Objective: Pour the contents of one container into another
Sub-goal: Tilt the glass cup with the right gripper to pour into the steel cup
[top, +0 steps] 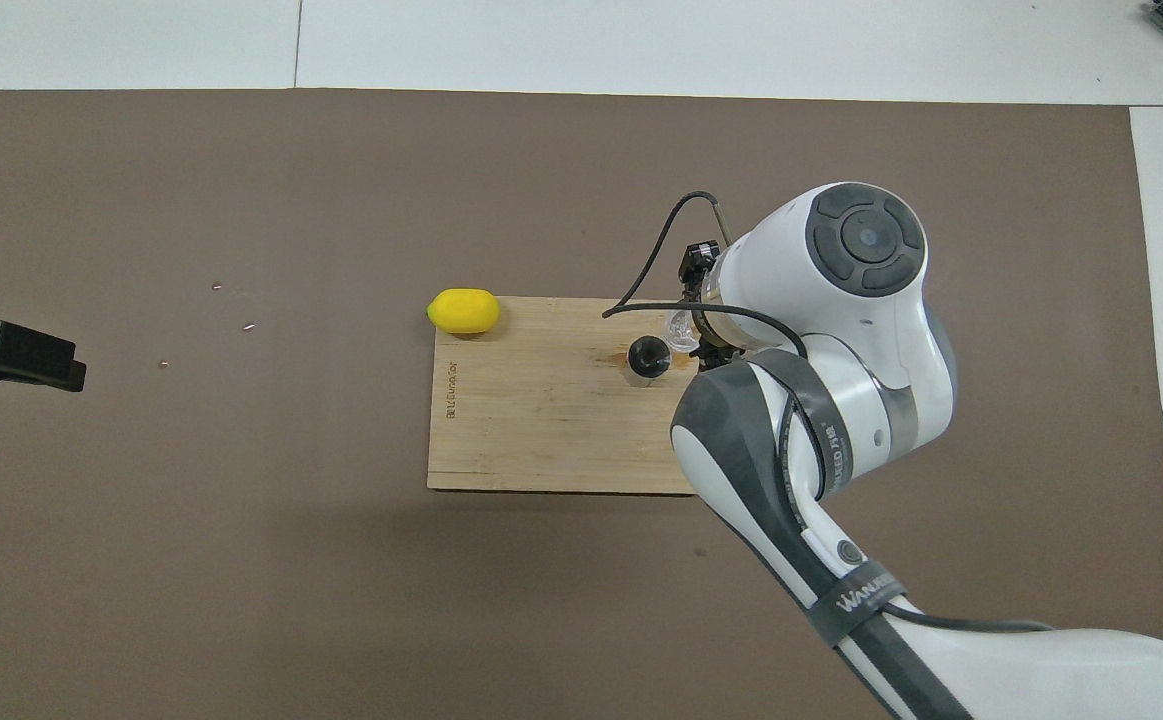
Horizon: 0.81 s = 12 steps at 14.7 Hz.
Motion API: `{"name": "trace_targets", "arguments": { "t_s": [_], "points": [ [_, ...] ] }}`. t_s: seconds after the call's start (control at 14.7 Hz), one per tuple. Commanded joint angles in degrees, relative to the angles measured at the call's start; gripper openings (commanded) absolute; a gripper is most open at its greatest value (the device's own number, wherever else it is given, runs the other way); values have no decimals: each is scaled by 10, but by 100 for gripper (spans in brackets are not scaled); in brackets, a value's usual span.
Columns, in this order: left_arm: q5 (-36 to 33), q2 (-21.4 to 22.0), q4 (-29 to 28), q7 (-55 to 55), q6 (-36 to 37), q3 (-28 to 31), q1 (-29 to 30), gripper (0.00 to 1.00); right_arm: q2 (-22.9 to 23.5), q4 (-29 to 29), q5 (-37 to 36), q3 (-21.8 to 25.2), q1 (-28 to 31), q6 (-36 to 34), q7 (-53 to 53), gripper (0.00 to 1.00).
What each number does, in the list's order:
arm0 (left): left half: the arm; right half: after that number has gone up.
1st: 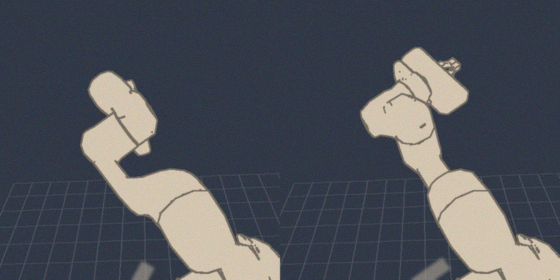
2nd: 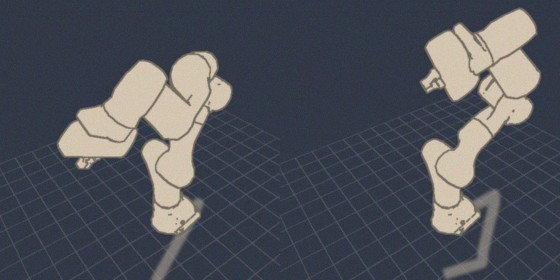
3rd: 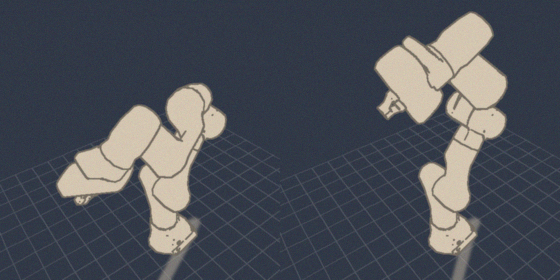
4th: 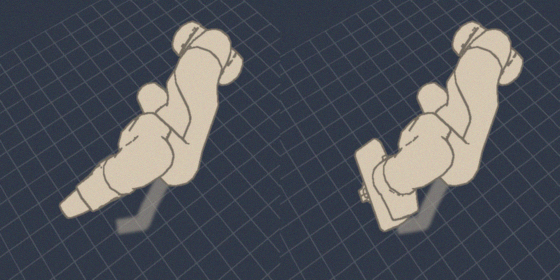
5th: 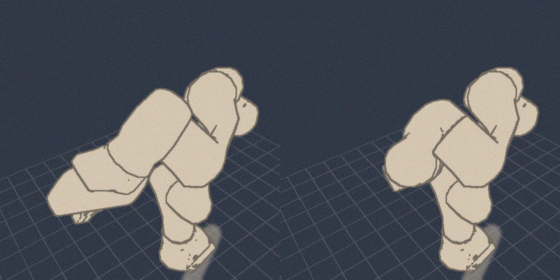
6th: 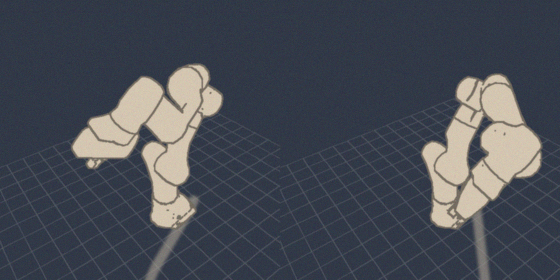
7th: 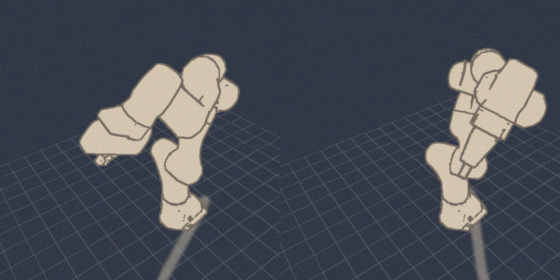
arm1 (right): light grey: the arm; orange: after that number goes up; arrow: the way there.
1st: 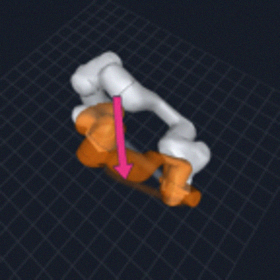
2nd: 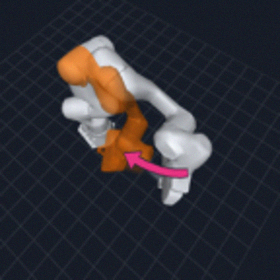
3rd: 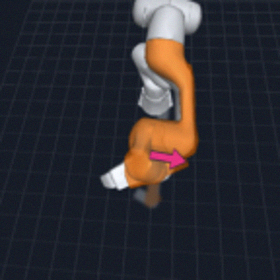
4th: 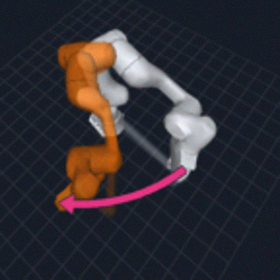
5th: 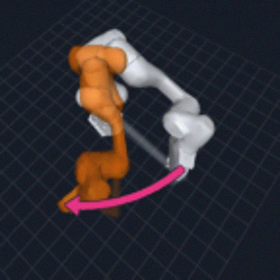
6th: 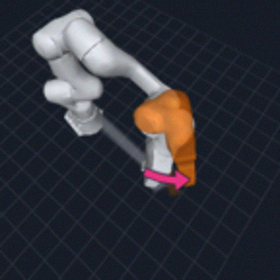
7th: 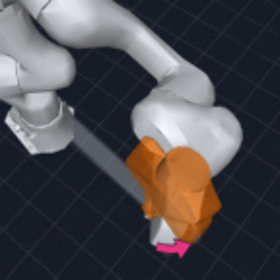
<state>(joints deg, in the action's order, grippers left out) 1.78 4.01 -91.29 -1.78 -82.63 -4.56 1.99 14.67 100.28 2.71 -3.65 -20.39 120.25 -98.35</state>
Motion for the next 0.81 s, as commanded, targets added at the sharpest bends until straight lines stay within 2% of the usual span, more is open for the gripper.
{"name": "trace_targets", "arguments": {
  "t_s": [0.0, 0.14, 0.75],
  "points": [
    [1, 17, -30, 1, -18, -3, 5, 100, -14, 15, -37, -1, -6, 18, -24, 0],
    [0, 17, -39, 2, -60, -3, 6, 100, -19, 23, -57, -1, -10, 28, -26, 0],
    [0, 17, -35, 2, -50, -3, 6, 100, -33, 53, -161, -1, -46, 61, -28, 0]
  ]
}}
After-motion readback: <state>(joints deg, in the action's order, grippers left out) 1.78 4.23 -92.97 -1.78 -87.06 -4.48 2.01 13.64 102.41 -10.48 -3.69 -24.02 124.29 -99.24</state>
